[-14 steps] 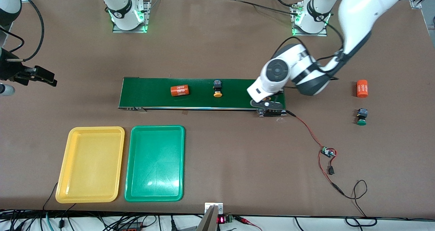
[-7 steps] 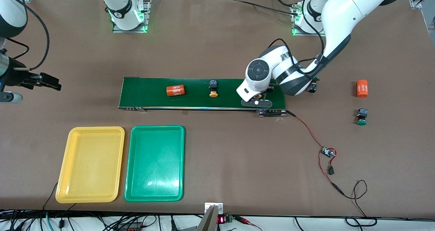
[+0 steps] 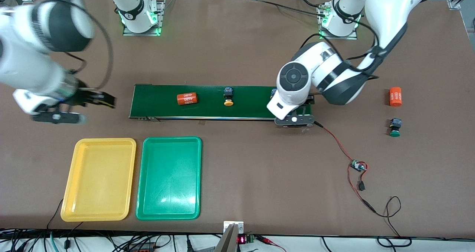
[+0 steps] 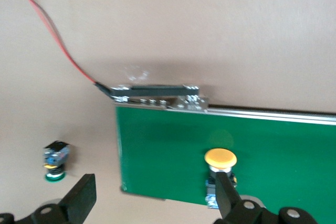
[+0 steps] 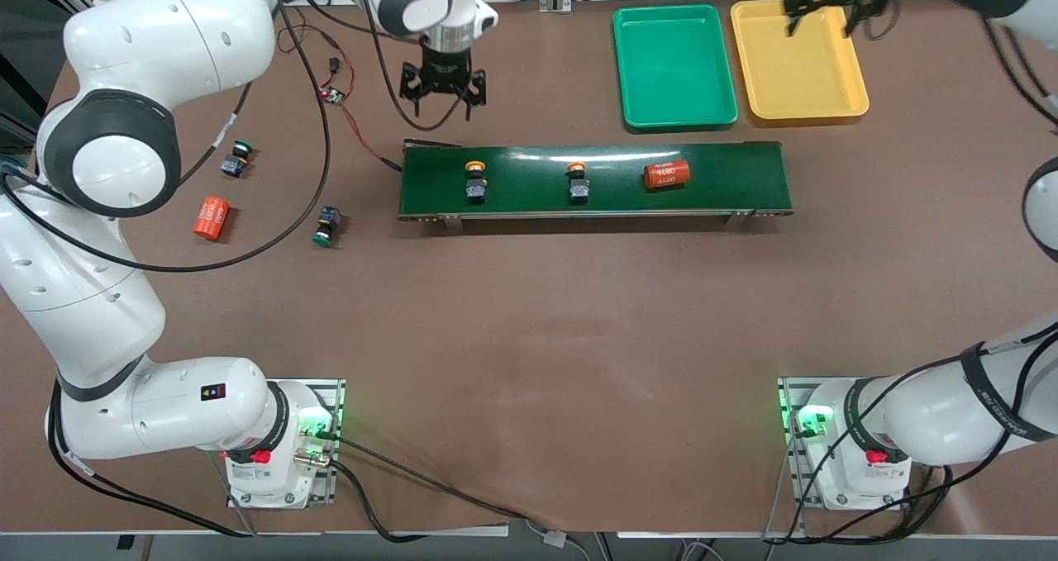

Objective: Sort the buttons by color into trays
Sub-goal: 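Grasp a yellow button at the belt end while the left gripper reaches the cylinder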

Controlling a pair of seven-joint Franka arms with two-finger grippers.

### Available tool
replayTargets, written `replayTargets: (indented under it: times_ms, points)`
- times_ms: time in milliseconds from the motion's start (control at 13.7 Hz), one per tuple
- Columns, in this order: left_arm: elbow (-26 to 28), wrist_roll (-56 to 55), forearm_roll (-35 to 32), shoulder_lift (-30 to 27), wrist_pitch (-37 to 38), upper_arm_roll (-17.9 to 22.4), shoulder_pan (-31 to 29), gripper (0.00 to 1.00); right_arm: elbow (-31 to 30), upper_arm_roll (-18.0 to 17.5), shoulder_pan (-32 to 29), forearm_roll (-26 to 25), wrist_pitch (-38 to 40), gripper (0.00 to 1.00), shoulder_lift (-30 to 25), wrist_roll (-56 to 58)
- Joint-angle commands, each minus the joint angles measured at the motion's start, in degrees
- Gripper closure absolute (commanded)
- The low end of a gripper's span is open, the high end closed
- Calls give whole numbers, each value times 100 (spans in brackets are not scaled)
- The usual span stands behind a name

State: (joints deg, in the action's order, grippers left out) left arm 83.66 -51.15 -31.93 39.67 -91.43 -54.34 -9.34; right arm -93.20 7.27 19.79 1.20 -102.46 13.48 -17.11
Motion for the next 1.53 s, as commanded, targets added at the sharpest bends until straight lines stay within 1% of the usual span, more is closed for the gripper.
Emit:
replayTargets:
  times_ms: [0, 146, 219, 292, 365, 511, 584, 657, 730, 803, 877, 950, 1023, 1096, 1315, 1461]
  points:
    - [-586, 603, 82, 14, 572, 3, -146, 0, 21, 46, 838, 29, -378, 0, 346, -634]
    - [-903, 1603, 125, 14, 811, -6, -532, 0, 21, 46, 1385, 116, -773, 0, 733, -784]
    - [-956, 2208, 134, 6, 846, -15, -830, 0, 21, 46, 1604, 352, -975, 0, 883, -924]
    - [-957, 2719, 152, -47, 881, -15, -1059, 0, 39, 55, 1798, 529, -1160, 0, 954, -1064]
    - [-948, 3333, 291, -108, 890, 29, -1279, 0, 74, 55, 2017, 565, -1275, 0, 1076, -1310]
    - [-896, 4040, 301, -118, 899, 38, -1631, 0, 74, 55, 2317, 574, -1582, 0, 1243, -1609]
    - [-878, 4304, 354, -161, 899, 142, -1720, 0, 74, 55, 2466, 583, -1680, 0, 1331, -1785]
    - [-869, 4602, 398, -318, 891, 483, -1642, 0, 74, 55, 2651, 583, -1707, 0, 1454, -2013]
    - [-869, 4944, 616, -442, 882, 913, -1528, 0, 65, 55, 2783, 583, -1698, 0, 1560, -2198]
    - [-860, 5444, 1105, -565, 847, 1404, -1466, 0, 56, 55, 2828, 583, -1663, 0, 1656, -2234]
    - [-756, 5779, 1571, -653, 820, 1792, -1440, 0, 13, 55, 2820, 583, -1637, 0, 1701, -2217]
    - [-468, 6000, 1889, -836, 759, 2274, -1317, 0, -57, 55, 2863, 583, -1593, 0, 1771, -2235]
    - [-64, 6124, 1979, -1056, 585, 2758, -1151, 0, -162, 55, 2881, 574, -1523, 0, 1746, -2226]
    - [366, 6247, 1998, -1284, 296, 3137, -1019, 0, -181, 64, 2881, 540, -1401, 0, 1728, -2183]
    - [1841, 6608, 1989, -1952, -837, 3937, -869, 0, -207, 72, 2855, 513, -1276, 0, 1745, -2156]
    - [2817, 6941, 1980, -2409, -1602, 4762, -388, 0, -295, 64, 2820, 513, -1364, 0, 1789, -2086]
